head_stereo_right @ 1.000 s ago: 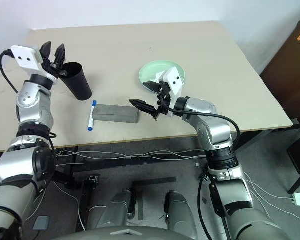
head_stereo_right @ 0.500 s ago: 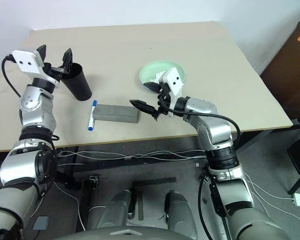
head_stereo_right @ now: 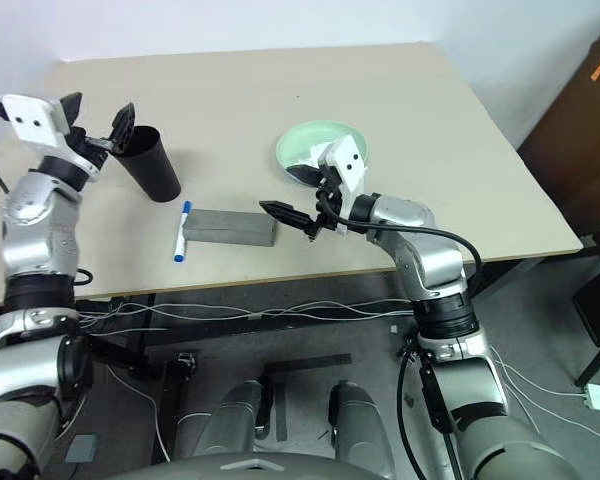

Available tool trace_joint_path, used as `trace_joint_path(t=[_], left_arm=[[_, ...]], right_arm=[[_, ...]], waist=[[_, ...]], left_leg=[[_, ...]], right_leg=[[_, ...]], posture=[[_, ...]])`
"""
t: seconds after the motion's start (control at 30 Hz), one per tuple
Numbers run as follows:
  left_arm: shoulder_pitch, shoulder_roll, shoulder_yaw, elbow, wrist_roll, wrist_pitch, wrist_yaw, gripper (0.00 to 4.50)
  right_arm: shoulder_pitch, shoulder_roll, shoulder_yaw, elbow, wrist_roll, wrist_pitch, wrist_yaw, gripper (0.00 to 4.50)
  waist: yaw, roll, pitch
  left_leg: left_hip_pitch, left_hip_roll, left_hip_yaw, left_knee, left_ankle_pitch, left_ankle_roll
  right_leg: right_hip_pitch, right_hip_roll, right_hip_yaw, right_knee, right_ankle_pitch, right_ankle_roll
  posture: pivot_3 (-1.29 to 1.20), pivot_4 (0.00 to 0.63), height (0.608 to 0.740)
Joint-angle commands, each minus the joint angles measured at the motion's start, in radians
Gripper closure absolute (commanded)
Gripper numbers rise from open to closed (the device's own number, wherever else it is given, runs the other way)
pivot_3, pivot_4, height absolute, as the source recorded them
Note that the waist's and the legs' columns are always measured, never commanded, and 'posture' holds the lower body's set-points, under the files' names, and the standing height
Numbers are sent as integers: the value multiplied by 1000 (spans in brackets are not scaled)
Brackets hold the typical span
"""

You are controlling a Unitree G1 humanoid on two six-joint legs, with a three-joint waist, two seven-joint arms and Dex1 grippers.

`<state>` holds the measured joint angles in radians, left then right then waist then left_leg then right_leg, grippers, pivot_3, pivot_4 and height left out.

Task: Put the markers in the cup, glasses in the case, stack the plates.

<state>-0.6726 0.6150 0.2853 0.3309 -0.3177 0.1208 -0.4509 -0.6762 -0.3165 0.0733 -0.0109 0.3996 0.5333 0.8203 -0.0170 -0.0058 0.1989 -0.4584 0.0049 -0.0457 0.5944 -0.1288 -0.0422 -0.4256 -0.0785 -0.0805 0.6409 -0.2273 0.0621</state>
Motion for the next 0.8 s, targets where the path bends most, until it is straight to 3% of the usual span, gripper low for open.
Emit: trace_joint_path(t=[0.03,0.2,0.37,0.53,0.8], left_arm=[[73,103,-8,-304,-46,403,41,26],[122,177,51,-573,-203,794,43,26],[179,207,48,-685,-263,1079,79,26],[231,185,8,-695,-227,1160,131,26],[237,55,-57,-573,-144,1064,190,26]], right_arm=[[-26,-3,-17,2,14,-13,5,0],[-45,0,-5,55,-5,-42,15,0],[-58,6,-1,82,-10,-54,22,0],[-56,9,2,82,-13,-57,22,0],[-37,1,-3,60,-19,-47,13,0]], waist=[[-2,0,0],[4,0,0],[2,0,0],[4,0,0],[7,0,0]], left_leg=[[0,1,0,0,0,0],[0,4,1,0,0,-1],[0,6,2,0,0,-1],[-1,8,4,-1,0,-1],[0,9,6,0,0,-1]], right_leg=[[0,0,0,0,0,0],[0,2,0,-2,-2,-4],[0,3,0,-5,-1,-6],[-1,7,2,-6,-1,-6],[-1,7,3,-7,0,-7]], posture=[[0,150,740],[0,150,740],[0,150,740],[0,150,740],[0,150,740]])
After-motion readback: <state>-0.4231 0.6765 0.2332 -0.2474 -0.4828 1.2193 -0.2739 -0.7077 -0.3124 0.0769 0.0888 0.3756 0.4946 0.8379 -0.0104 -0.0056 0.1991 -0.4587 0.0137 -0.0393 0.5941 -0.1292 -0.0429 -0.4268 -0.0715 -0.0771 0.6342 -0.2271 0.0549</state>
